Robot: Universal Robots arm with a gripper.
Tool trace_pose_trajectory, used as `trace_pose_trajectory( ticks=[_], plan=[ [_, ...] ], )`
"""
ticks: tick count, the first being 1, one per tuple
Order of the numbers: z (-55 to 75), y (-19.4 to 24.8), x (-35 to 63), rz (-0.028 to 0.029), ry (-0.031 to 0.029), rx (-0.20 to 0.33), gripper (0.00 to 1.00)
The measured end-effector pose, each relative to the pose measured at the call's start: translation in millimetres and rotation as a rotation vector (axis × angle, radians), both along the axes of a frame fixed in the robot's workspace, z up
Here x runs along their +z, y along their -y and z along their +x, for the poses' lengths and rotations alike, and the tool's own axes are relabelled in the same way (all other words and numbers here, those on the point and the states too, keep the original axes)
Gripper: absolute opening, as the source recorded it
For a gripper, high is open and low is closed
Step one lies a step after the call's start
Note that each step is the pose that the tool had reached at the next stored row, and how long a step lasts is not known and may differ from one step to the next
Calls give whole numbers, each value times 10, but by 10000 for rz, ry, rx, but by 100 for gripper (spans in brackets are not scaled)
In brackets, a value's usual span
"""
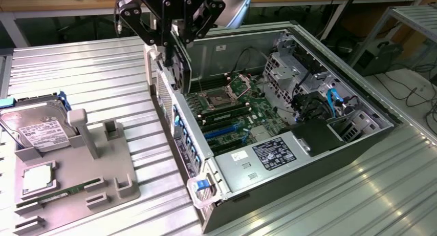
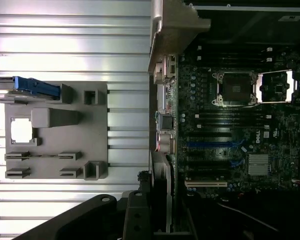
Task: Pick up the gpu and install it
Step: 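Pick up the gpu and move the gpu toward the slot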
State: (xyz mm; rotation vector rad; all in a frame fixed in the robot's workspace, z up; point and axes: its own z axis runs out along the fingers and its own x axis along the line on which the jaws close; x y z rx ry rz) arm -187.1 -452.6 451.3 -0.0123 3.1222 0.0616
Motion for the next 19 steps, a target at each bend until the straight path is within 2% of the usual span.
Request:
trace_pose_trajectory(
  ticks=[19],
  plan=[
    [216,0,-2,0,-1,0,27]
  ],
)
